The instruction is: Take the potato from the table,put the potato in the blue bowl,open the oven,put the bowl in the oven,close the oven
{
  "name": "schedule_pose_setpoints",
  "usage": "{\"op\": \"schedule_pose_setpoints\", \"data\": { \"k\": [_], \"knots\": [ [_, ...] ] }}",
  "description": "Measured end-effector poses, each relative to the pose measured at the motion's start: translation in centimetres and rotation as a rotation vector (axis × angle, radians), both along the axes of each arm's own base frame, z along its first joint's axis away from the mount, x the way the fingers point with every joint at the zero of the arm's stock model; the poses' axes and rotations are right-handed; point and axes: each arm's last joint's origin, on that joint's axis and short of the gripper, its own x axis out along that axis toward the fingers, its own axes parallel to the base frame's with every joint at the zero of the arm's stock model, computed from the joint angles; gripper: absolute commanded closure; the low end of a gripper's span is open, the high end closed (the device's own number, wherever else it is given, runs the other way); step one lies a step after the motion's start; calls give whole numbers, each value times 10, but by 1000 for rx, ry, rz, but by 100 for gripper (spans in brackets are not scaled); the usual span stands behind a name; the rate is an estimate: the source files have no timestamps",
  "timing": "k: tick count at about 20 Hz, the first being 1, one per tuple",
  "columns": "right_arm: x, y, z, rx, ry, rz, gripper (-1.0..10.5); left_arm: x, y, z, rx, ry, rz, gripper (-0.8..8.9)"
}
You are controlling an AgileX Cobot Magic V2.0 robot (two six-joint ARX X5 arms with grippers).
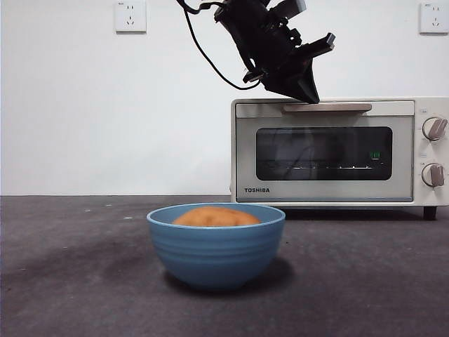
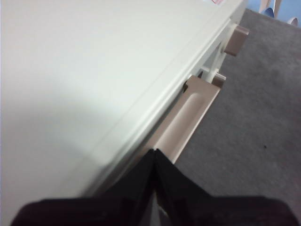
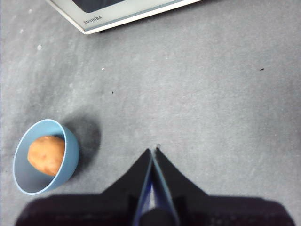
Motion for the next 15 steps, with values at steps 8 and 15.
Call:
{"op": "schedule_pose_setpoints", "data": {
  "k": [8, 15],
  "knots": [
    [-18, 5, 9, 56, -79, 4, 958, -35, -13, -3, 147, 118, -24, 819],
    [-57, 13, 15, 94, -164, -41, 958, -66, -36, -23, 298, 179, -45, 819]
  ]
}}
